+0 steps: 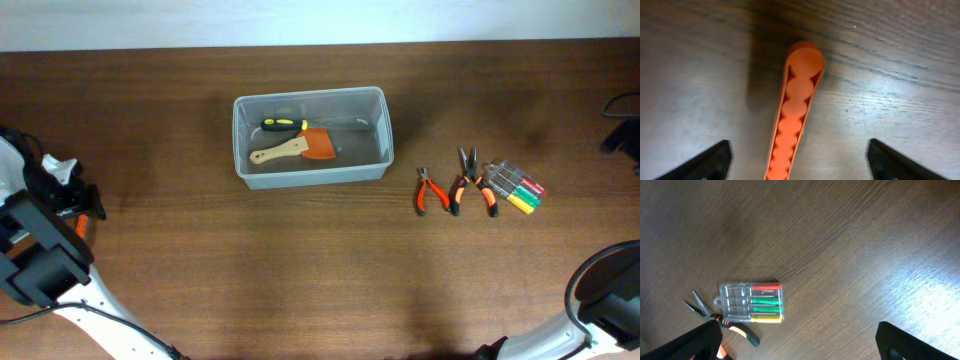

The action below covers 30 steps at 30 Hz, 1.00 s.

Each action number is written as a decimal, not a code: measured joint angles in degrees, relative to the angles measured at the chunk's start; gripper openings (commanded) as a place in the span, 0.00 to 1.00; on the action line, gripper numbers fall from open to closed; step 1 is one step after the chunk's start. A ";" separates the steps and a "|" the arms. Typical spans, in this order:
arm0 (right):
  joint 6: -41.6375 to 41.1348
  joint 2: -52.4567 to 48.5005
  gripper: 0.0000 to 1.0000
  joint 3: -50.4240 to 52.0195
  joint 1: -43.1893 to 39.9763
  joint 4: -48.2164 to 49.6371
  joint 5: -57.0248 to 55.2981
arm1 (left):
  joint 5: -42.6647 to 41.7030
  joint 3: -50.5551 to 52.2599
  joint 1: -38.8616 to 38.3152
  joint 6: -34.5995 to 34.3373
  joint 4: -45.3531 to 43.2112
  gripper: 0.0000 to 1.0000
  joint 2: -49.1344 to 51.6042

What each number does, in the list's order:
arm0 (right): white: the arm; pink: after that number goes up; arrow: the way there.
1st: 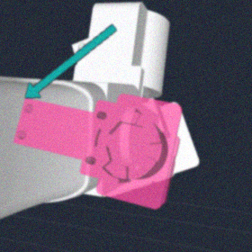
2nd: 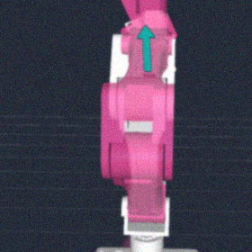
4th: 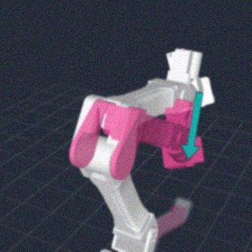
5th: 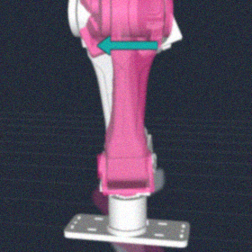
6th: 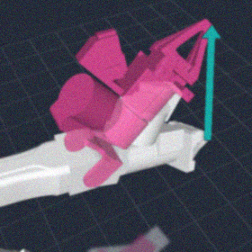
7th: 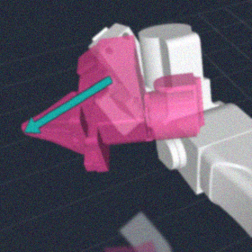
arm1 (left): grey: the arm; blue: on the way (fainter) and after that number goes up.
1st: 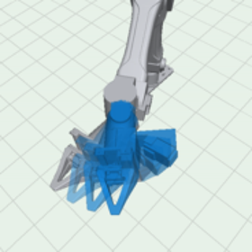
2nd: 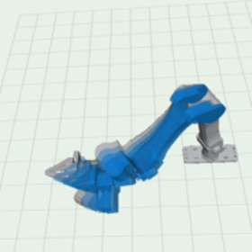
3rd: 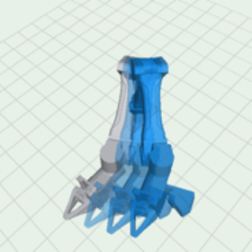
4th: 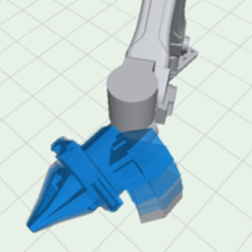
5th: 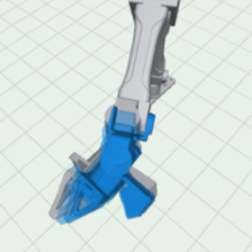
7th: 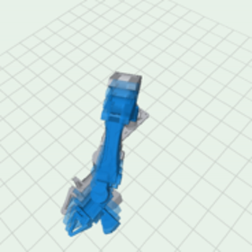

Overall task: Pack container
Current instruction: 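Lower the left gripper onto the orange bit strip and grasp it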

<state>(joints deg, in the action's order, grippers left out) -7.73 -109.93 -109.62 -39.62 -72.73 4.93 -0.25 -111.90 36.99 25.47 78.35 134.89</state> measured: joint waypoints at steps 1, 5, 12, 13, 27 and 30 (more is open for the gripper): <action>0.00 0.00 0.98 0.00 0.00 0.00 0.00 | -0.04 0.00 0.00 0.92 0.00 0.75 0.33; 0.02 0.00 0.99 0.00 0.00 0.00 0.00 | -0.02 0.00 0.00 4.70 -1.38 0.73 0.59; 0.00 0.00 0.99 0.00 0.00 0.00 0.00 | 0.50 0.07 0.00 7.17 -4.81 0.74 0.59; 0.00 0.00 0.98 0.00 0.00 0.00 0.00 | 0.96 0.13 0.00 7.37 -5.31 0.74 0.59; -0.02 0.00 0.99 0.00 0.00 0.00 0.00 | 3.72 2.36 -0.28 7.98 -7.10 0.66 0.59; -0.02 0.00 0.98 0.00 0.00 0.00 0.00 | 3.69 2.58 -0.35 7.98 -7.06 0.63 0.59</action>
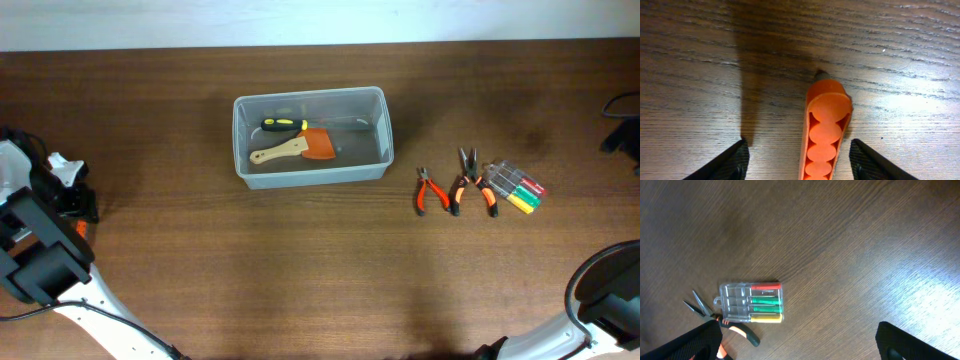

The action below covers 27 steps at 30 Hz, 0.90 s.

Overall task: Pack container
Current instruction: 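Lower the left gripper onto the orange bit strip and grasp it, then carry the bit strip with the left gripper into the container and release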

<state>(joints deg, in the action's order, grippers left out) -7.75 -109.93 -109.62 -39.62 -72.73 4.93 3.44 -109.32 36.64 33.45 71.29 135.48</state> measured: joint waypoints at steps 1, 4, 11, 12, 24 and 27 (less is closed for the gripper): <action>0.02 0.00 0.99 0.00 0.00 0.00 0.00 | 0.02 0.02 0.00 -0.02 0.00 0.62 0.00; 0.00 0.00 0.98 0.00 0.00 0.00 0.00 | 0.02 0.04 0.02 0.00 0.00 0.62 0.00; 0.02 0.00 0.99 0.00 0.00 0.00 0.00 | 0.46 0.61 0.00 0.00 -1.05 0.47 0.00; 0.02 0.00 0.99 0.00 0.00 0.00 0.00 | 0.68 0.76 -0.02 0.07 -1.27 0.41 -0.04; 0.02 0.00 0.98 0.00 0.00 -0.02 0.00 | 1.27 1.03 -1.25 -0.04 -0.72 0.02 -0.46; 0.04 0.00 0.98 0.00 0.00 -0.02 0.00 | 0.81 -0.90 -3.32 -0.07 2.64 0.02 -0.04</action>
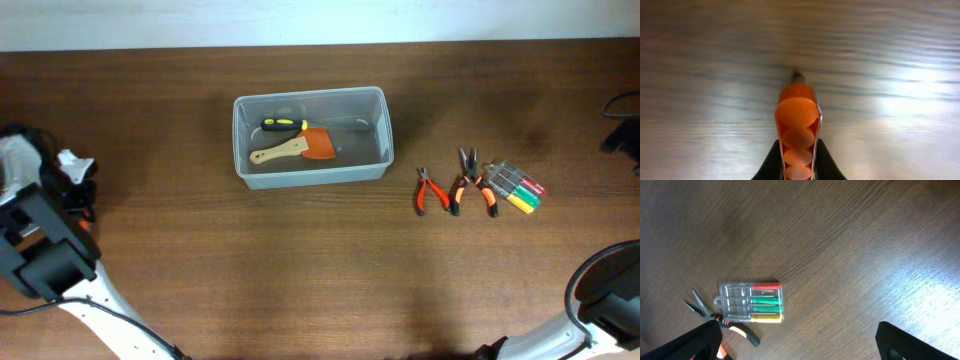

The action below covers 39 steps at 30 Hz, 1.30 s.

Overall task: Pack container
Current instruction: 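Carry the bit strip with the left gripper into the container and release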

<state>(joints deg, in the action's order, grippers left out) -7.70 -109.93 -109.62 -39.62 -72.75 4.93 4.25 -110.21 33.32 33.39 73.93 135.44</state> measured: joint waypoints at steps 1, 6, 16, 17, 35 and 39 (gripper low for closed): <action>0.00 0.00 0.99 0.02 0.00 0.02 0.00 | -0.17 -1.27 -1.01 -0.15 1.33 0.02 0.17; -0.02 0.00 0.98 0.00 0.00 0.00 0.00 | -1.66 -15.67 -8.11 -0.57 11.69 0.02 1.29; -0.02 0.00 0.98 0.00 0.00 0.00 0.00 | -3.04 -55.63 -30.12 2.99 16.94 0.02 1.16; -0.04 0.00 0.98 0.00 0.00 0.00 0.00 | -3.67 -57.44 -32.70 4.48 16.70 0.02 0.94; -0.02 0.00 0.98 0.00 0.00 0.00 -0.02 | -10.08 -45.92 -59.71 23.30 9.03 0.02 7.15; -0.02 0.00 0.98 0.02 0.00 0.00 0.00 | -10.08 -41.59 -61.94 24.55 5.18 0.06 10.03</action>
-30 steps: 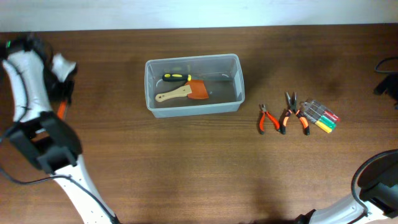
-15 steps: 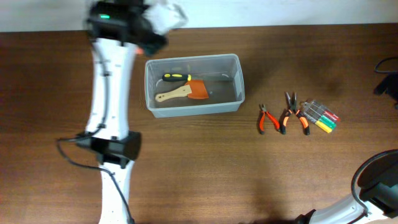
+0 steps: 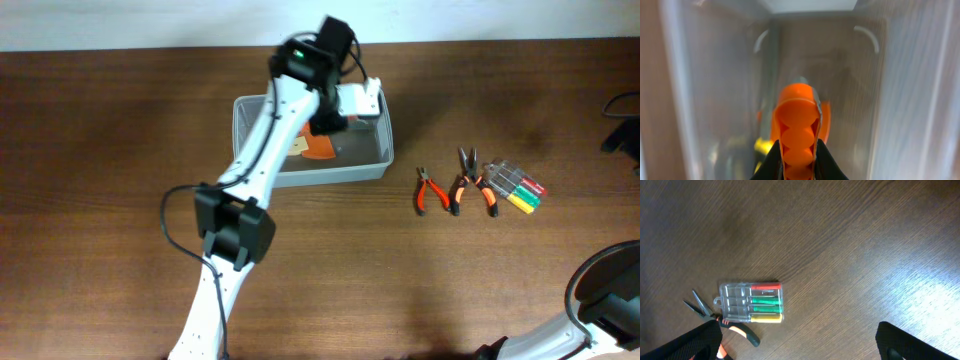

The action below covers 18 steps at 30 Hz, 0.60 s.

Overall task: Pack container
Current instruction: 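Carry the bit strip with the left gripper into the container and release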

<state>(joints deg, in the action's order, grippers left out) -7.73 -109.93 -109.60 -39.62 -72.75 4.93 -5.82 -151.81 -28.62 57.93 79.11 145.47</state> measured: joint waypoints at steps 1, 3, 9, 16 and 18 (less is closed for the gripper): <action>0.00 0.00 0.98 -0.02 0.00 0.02 0.00 | 0.00 0.94 -0.50 0.20 -1.18 0.08 0.39; 0.00 0.00 0.99 -0.02 0.00 0.02 0.00 | 0.00 2.19 -1.36 0.57 -3.30 0.20 1.11; 0.00 0.00 0.98 -0.02 0.00 0.00 0.00 | 0.02 2.91 -2.27 1.27 -5.31 0.99 2.10; -0.02 0.00 0.98 -0.02 0.00 0.00 0.00 | 0.28 2.91 -1.36 -2.08 -7.19 0.99 1.84; -0.02 0.00 0.98 -0.02 0.00 0.00 -0.02 | 1.42 2.97 -0.90 -6.51 -8.76 0.99 0.96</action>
<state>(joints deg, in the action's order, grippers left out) -7.75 -109.93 -109.62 -39.62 -72.75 4.91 -4.40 -148.83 -29.52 51.42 70.35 146.43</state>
